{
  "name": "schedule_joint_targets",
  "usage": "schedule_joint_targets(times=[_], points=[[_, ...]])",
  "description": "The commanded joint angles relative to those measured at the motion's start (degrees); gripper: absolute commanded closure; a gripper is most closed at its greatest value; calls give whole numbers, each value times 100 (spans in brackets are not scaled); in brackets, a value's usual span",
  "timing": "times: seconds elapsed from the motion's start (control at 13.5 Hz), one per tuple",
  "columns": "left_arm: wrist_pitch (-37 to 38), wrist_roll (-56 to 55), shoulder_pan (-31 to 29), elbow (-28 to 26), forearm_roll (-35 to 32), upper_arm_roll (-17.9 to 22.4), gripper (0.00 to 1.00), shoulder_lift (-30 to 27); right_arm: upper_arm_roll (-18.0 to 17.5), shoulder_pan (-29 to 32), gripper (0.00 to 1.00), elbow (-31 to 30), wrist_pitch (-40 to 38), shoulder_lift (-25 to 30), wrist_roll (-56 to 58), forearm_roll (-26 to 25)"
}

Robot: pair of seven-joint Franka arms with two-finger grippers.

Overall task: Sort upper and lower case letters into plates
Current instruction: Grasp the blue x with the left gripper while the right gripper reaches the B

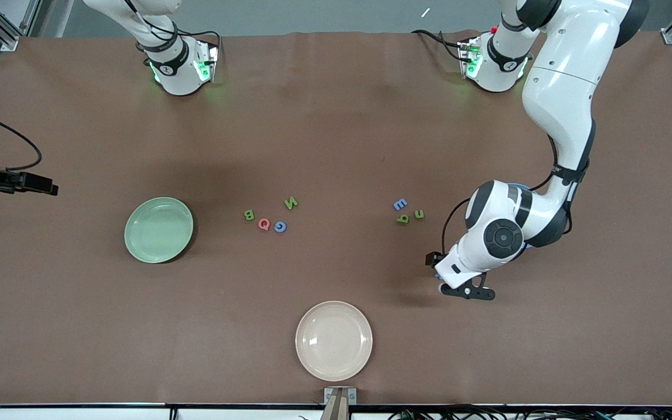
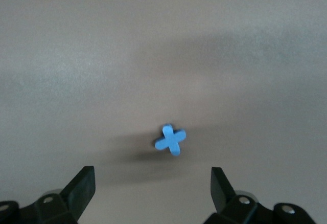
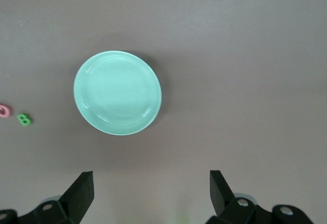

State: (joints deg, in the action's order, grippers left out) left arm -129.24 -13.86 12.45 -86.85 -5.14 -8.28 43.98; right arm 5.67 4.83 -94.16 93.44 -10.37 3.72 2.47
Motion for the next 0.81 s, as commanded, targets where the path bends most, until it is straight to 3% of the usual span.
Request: schedule_joint_targets(times=[0.0, 0.37, 0.74], points=[[-216, -152, 73, 203, -101, 19, 12, 207, -84, -122, 0, -224, 69, 131, -1298, 307], [-234, -188, 152, 326, -189, 46, 31, 409, -84, -983, 0, -769, 849, 97, -4120, 290], [-242, -276, 205, 458, -207, 46, 38, 497, -84, -1897, 0, -1156, 1623, -219, -6468, 263]])
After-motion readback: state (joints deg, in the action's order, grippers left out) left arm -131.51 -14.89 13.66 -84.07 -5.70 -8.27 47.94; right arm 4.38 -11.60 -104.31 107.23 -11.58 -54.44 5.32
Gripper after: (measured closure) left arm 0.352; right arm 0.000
